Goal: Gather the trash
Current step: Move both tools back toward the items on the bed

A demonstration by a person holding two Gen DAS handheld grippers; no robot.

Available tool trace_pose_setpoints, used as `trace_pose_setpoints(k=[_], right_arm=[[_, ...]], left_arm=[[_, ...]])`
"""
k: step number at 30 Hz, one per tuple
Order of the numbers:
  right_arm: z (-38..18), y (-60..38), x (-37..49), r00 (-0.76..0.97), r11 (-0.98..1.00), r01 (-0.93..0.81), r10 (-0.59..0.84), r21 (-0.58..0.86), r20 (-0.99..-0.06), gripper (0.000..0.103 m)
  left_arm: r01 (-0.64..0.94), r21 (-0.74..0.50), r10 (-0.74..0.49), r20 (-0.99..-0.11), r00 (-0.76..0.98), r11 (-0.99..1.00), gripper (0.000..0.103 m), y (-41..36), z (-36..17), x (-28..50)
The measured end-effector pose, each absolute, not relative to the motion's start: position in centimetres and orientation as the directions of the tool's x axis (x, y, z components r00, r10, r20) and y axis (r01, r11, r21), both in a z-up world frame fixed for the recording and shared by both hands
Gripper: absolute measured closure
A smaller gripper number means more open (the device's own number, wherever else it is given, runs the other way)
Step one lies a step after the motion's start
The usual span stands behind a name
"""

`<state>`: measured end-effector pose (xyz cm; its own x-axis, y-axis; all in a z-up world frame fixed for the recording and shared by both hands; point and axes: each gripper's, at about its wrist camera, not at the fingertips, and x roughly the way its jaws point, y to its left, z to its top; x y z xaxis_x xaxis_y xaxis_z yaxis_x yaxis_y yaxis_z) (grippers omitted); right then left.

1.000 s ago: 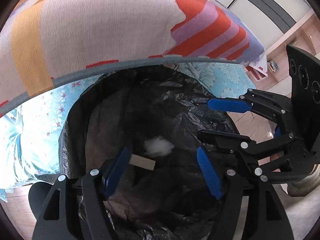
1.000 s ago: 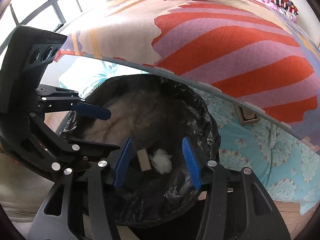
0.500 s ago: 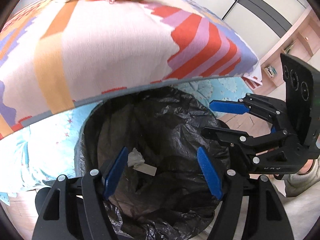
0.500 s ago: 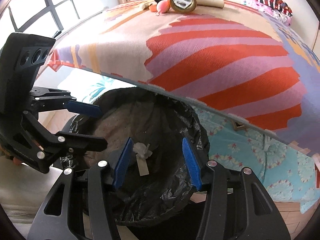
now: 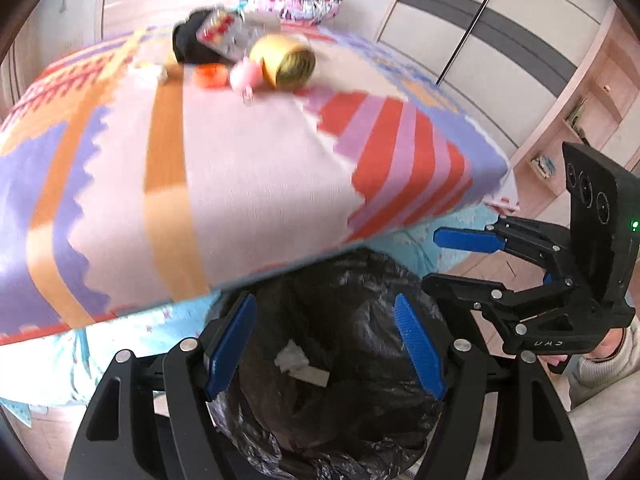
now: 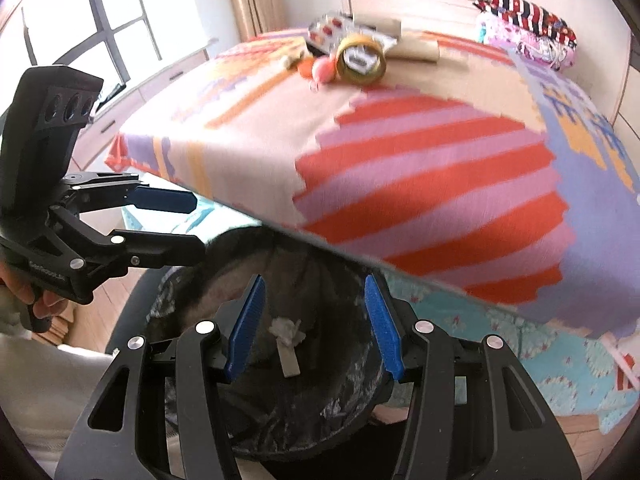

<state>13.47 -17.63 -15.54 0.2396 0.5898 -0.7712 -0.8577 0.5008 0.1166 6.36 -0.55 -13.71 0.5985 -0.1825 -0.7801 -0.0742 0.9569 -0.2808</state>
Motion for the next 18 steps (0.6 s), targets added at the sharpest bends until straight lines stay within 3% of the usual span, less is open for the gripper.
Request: trace_pose_setpoints(k=[18], right_arm=[[-9.4,-15.0,14.9,0.314,0.462,-0.885,0.675,0.05,-0.668,0.051]], left_arm=[[-0.079,-0.208,-0.097,-0.717,0.69,0.975,0.034,2.3,-8.3,8.4]])
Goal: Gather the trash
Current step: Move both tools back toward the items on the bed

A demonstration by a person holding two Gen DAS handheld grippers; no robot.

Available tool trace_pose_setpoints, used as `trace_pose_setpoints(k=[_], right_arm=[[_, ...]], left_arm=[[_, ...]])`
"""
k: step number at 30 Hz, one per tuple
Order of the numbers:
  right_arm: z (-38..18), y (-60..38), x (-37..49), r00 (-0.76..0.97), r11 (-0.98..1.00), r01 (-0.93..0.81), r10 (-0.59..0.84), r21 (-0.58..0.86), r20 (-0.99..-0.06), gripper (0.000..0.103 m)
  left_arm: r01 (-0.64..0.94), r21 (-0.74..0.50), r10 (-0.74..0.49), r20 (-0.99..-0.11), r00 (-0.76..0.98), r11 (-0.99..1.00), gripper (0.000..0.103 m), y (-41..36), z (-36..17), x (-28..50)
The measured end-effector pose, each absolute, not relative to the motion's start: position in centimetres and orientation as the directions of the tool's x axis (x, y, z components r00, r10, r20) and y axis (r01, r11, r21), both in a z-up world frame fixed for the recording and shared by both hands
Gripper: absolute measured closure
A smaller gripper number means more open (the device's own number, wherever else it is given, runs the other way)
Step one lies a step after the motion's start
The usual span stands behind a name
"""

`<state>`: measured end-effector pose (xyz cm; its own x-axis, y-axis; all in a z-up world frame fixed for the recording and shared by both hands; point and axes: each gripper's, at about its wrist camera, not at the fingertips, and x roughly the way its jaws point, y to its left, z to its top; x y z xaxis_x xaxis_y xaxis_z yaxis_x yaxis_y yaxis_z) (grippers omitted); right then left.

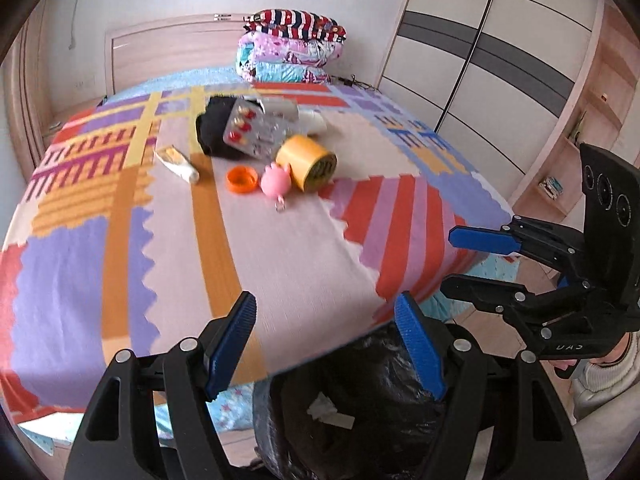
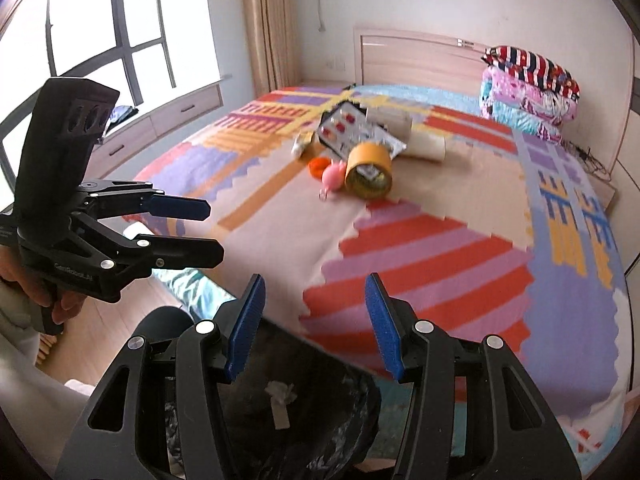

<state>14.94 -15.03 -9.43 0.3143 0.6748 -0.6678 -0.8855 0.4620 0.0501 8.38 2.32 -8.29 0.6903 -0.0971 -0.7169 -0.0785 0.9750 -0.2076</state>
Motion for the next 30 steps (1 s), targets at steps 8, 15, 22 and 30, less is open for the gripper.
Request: trace_pose_setpoints(k=[8,15,22,30], right_arm=[[-8.3,-13.6,16.4,0.325,0.456,-0.889,0.691,0.041,-0.646,0.051],[-7.7,-12.4,17.8,0.338,0.453,-0.891,0.695,0.021,-0.634,0.051],[-7.6,-10.8,19.6,0.343,0.456,-0.89,0.699,0.021,-0.627,0.049],[-8.4,-8.9,21.5,0.345,0.473,-0.881,0.687,0.032,-0.639,0.045]], left_arm=[[-0.085,-0.169,-0.059,-0.702,0.709,0.982,0.034,3.7,-6.9,10.2],[-0.103,-0.156,-0.038,-0.705,0.708,0.982,0.034,5.0,-7.2,11.8],[-0.133,-0.14,-0.006,-0.708,0.706,0.981,0.034,6.9,-7.8,13.4],[-0.129,-0.087,0.028,-0.718,0.696,0.988,0.034,8.2,-8.7,15.8]])
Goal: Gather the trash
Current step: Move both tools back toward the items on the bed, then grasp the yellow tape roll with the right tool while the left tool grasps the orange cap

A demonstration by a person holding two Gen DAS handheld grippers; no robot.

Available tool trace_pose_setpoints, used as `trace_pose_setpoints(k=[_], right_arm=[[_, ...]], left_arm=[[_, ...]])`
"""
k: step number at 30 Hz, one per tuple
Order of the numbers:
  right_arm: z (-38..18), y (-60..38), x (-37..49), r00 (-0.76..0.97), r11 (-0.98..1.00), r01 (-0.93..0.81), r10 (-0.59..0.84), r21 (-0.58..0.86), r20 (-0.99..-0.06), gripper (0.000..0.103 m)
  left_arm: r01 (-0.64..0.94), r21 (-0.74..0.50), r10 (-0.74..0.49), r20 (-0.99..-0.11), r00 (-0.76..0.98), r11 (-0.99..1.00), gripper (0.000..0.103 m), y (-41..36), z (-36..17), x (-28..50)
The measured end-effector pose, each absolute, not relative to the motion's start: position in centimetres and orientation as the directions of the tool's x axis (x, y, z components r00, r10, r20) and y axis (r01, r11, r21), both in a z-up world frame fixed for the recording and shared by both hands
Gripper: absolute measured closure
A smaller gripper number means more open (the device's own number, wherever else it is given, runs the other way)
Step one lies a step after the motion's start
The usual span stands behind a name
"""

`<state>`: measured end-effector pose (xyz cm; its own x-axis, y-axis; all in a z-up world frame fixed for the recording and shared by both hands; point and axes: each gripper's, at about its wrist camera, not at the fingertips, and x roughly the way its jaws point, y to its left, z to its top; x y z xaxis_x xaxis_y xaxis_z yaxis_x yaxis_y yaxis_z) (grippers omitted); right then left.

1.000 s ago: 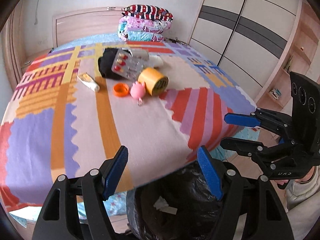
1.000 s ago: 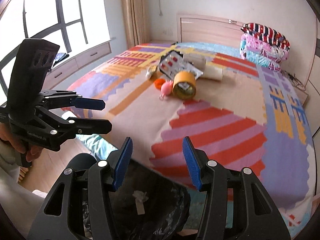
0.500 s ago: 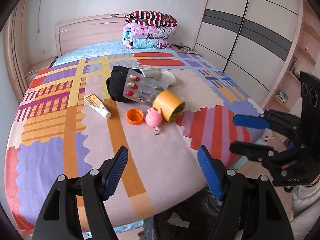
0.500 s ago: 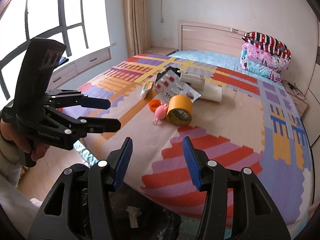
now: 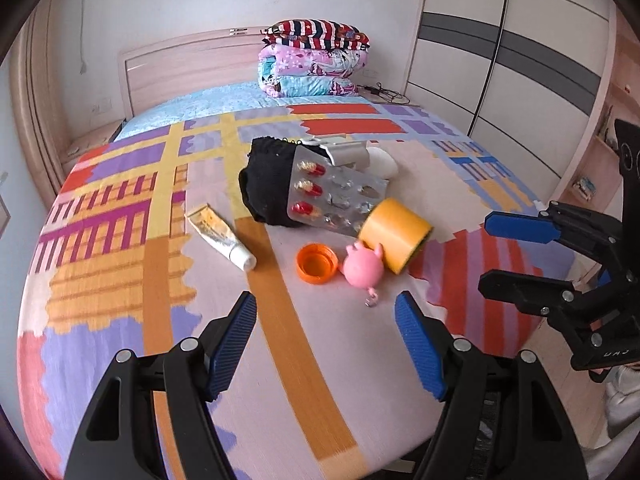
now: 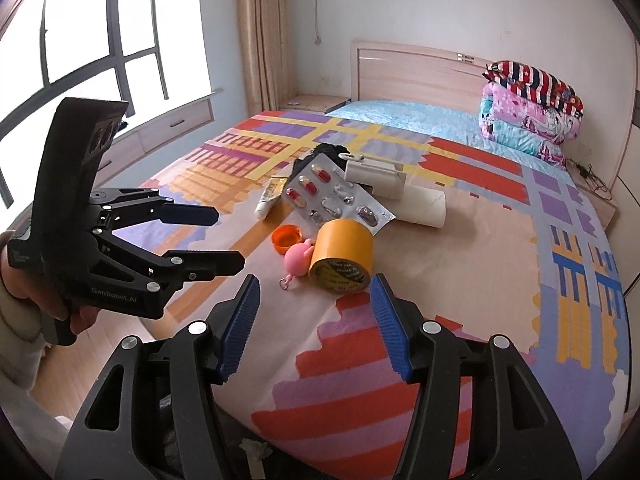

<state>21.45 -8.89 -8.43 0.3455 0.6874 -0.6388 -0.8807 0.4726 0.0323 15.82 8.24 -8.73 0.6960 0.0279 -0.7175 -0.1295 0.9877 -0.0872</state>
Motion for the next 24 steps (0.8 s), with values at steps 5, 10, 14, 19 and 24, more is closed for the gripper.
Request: trace_pose_setpoints(k=[5,10,14,19,24], right_arm=[[-9.0,-8.1,22.5,0.36,0.491,-0.871,0.678,0.03,-0.641,0.039],[-9.6,-7.3,23.5,0.355,0.5,-0.865,0.672,0.044,-0.65,0.039],[-10.2,-6.4,24.4,0.339,0.501,-0.863,0.672,0.068,-0.658,0.039],[-10.7,-5.7,25.1,0.334,0.511,-0.855,0.671,0.087,-0.662,0.039],[-11.3,-5.2,25.7,0.34,0.532,-0.842,0.648,0.086,-0.682,0.04]], left_arm=[[-0.131,-0.08,0.033,-0.723,0.69,0.988,0.034,9.0,-9.5,17.4],[-0.13,-0.069,0.039,-0.729,0.683,0.989,0.035,9.4,-10.2,18.4],[-0.127,-0.059,0.042,-0.741,0.67,0.99,0.051,9.7,-10.9,18.9],[-0.114,-0.052,0.037,-0.747,0.664,0.992,0.055,9.5,-11.5,19.5],[-0.112,-0.035,0.05,-0.742,0.669,0.993,0.061,9.4,-11.8,20.0]])
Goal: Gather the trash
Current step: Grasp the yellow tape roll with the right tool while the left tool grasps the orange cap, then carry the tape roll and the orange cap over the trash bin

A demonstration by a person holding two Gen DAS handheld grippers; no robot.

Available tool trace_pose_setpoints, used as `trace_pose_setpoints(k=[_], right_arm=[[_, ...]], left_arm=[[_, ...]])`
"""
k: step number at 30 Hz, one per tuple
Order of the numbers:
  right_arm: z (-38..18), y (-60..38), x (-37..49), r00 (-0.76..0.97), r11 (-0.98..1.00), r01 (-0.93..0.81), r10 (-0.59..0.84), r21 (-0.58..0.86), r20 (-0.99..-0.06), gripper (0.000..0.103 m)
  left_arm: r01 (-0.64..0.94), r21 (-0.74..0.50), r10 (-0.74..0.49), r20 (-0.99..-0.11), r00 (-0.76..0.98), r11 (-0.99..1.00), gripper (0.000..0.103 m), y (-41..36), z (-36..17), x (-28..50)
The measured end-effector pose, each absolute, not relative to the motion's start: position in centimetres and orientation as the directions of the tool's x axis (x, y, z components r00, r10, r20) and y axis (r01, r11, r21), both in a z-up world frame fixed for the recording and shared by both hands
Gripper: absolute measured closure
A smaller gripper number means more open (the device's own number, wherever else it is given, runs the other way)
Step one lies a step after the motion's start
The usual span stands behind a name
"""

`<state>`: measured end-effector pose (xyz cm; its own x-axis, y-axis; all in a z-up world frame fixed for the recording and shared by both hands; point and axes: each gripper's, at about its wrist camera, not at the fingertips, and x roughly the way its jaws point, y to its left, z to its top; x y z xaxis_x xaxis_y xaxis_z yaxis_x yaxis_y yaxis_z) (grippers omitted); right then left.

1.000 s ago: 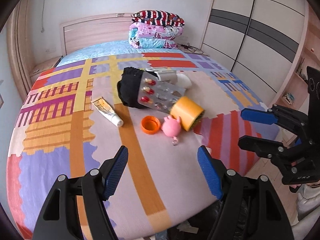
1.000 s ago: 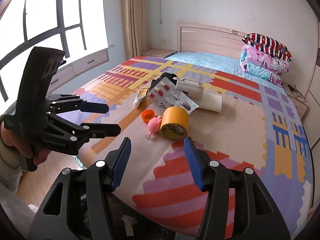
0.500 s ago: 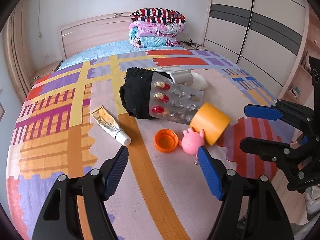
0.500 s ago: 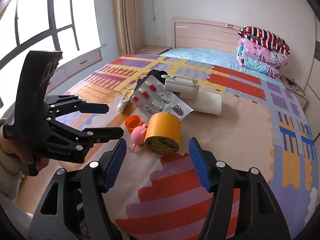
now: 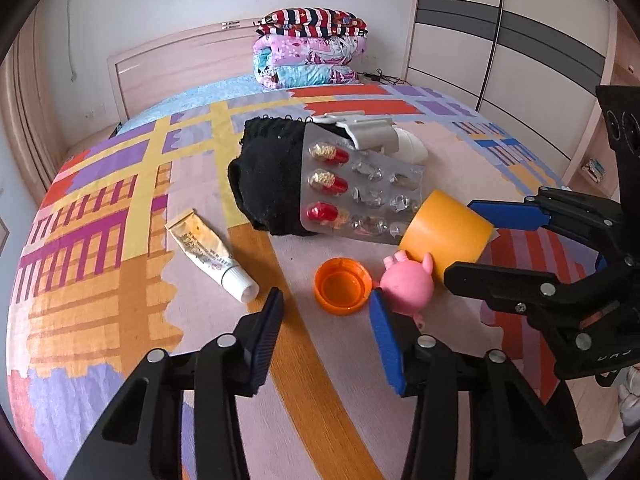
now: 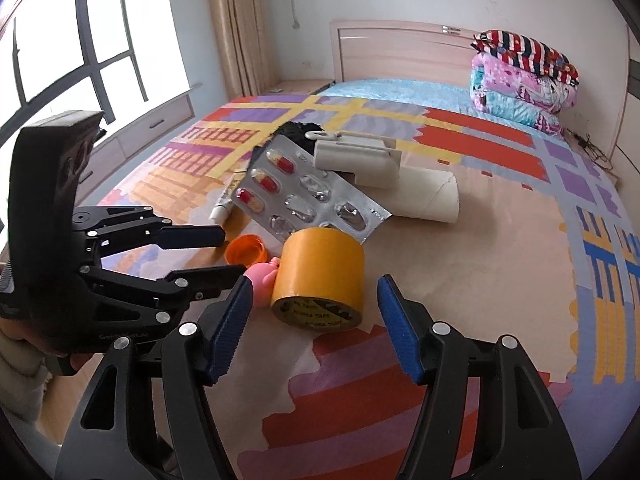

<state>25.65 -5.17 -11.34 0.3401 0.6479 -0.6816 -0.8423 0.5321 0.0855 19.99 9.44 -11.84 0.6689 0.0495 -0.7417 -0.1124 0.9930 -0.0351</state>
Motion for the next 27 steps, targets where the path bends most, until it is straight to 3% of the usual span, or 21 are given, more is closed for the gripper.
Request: trace_pose_setpoints(k=[2,4,27], right_arm=[[-11.5,-5.1,25.8,0.338,0.535,-0.841,0.643,0.087,-0.687,0.052],[-11.8,-5.1,26.0,0.326,0.533,-0.84,0.641,0.097,-0.695,0.055],[-9.6,-7.8,25.1,0.37,0.564,-0.819,0.662,0.107,-0.651,0.057]], left_arm=[[-0.111,-0.029,0.054,-0.739,0.671,0.993,0.066,9.3,-11.9,20.2],[-0.104,-0.014,0.06,-0.738,0.673,0.994,0.073,9.1,-11.9,20.5],[-0.119,-0.025,0.065,-0.718,0.693,0.993,0.075,8.1,-10.3,17.8]])
